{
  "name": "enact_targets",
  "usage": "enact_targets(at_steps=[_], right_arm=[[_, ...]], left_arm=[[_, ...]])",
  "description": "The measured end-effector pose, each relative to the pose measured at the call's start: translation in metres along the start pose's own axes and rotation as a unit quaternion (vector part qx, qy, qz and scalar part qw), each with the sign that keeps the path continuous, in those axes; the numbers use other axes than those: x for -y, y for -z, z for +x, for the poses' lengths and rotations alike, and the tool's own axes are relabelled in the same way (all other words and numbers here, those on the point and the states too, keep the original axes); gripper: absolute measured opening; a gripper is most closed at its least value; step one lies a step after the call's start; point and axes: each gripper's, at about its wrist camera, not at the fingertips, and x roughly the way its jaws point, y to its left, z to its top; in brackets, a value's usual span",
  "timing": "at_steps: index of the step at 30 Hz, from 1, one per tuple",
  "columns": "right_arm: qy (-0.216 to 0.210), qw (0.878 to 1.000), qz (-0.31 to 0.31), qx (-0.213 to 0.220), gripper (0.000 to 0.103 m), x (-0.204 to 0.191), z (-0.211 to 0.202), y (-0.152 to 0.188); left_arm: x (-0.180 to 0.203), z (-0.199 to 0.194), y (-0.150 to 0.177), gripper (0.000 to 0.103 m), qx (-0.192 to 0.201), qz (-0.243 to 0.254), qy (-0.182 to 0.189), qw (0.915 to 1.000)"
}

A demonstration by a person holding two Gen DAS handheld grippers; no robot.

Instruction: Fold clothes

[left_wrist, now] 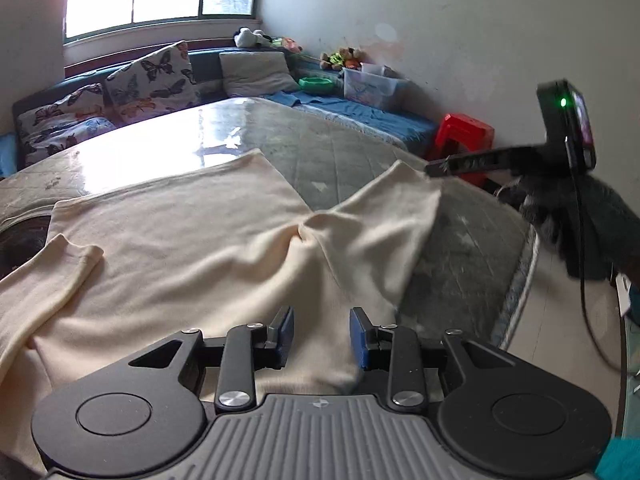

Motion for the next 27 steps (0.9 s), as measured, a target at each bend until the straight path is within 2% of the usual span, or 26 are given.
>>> enact_targets(at_steps=[2,5,7,13,17,20,24,27], right_arm=[[-0.026,1.0,-0.002,-0.007,0.063,-0.011,0.009,-0.001],[-0.042,0.999,-0.006,-0.024,0.063,-0.023,0.022,0.003],[-0.042,0.998,-0.01,-0.035,0.063,-0.026,0.027,0.007],[-0.014,0.999,-0.01,-0.05,0.061,-0.012,0.019,0.01],[-0.012,0.999,-0.03,-0.038,0.059,-0.014,0.015,-0.002],[-0.048,0.997,-0.05,-0.03,0.056,-0.025,0.017,-0.02],[-0.12,0.989,-0.073,-0.038,0.045,-0.057,0.035,-0.045],[-0.147,0.984,-0.094,-0.047,0.038,-0.082,0.054,-0.057]], left_arm=[[0.001,0.007,-0.004,0.032,0.004,-0.004,0.013,0.9999],[0.006,0.022,-0.004,0.032,-0.014,-0.011,0.037,0.9991],[0.01,0.03,-0.002,0.032,-0.027,-0.012,0.051,0.9983],[0.021,0.03,0.005,0.034,-0.029,0.013,0.085,0.9959],[0.02,0.03,0.005,0.036,-0.03,0.019,0.095,0.9948],[0.015,0.031,0.002,0.036,-0.031,0.008,0.096,0.9949],[0.01,0.031,0.0,0.036,-0.028,-0.003,0.095,0.9951],[0.006,0.029,-0.002,0.036,-0.028,-0.008,0.095,0.995]])
